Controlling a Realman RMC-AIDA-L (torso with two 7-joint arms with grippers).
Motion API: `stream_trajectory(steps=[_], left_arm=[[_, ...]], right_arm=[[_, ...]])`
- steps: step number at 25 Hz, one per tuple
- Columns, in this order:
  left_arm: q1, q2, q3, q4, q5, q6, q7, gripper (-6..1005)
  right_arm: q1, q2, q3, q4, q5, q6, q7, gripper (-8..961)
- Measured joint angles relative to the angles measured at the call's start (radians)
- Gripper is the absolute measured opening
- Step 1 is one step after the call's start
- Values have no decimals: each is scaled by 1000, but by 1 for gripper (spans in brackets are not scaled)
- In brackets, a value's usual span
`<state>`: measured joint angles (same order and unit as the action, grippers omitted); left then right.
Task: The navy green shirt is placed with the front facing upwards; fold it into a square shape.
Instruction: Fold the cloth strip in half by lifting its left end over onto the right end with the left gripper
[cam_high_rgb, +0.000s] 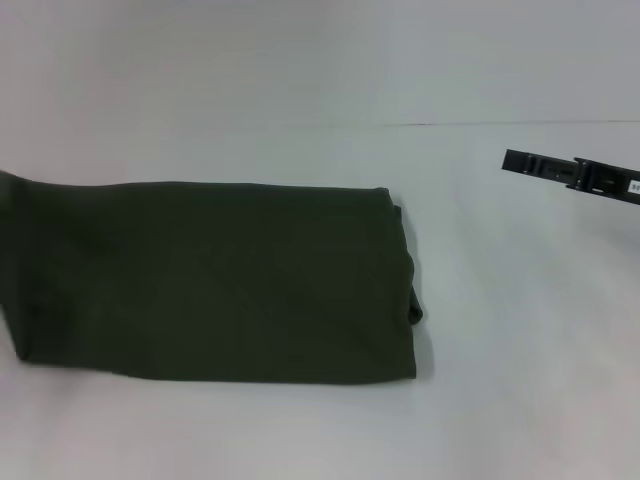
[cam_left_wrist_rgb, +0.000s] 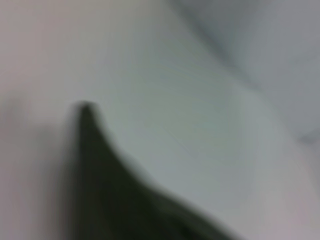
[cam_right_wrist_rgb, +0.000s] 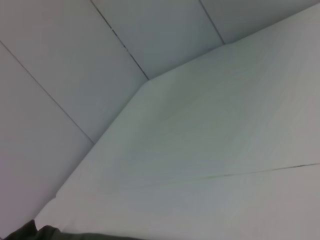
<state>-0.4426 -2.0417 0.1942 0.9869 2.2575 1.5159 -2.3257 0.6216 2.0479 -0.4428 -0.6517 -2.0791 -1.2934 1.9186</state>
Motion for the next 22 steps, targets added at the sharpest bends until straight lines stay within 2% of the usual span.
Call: stream_trajectory(steps=[3, 5, 6, 8, 10, 11, 12, 13, 18, 22], left_arm=[[-52, -54, 68, -14, -142, 64, 37, 17], [-92, -95, 153, -28, -209, 59, 57, 17], [-111, -110, 190, -42, -229, 51, 66, 17], [-149, -124, 251, -111, -273, 24, 97, 16], [-191, -127, 309, -235, -325, -4, 151, 16], [-191, -127, 309, -235, -325, -4, 151, 16], [-243, -127, 364, -440, -387, -52, 256, 16], [-258, -127, 370, -506, -396, -79, 301, 26], [-282, -132, 363, -832, -448, -206, 528, 77], [-276, -134, 331, -1016, -482, -218, 756, 118]], right_arm=[[-28, -5, -1, 0, 35, -20, -14, 899], [-47, -12, 0, -2, 51, -41, -17, 899], [-57, -17, 0, -3, 57, -56, -18, 899], [-73, -28, 0, -4, 61, -73, -21, 899], [-91, -42, 0, -1, 62, -93, -25, 899], [-98, -46, 0, -1, 62, -100, -27, 899], [-106, -52, 0, 0, 62, -109, -28, 899], [-112, -56, -1, 0, 62, -114, -29, 899], [-134, -74, -7, 0, 59, -127, -36, 900], [-141, -76, -9, 3, 54, -126, -51, 900]])
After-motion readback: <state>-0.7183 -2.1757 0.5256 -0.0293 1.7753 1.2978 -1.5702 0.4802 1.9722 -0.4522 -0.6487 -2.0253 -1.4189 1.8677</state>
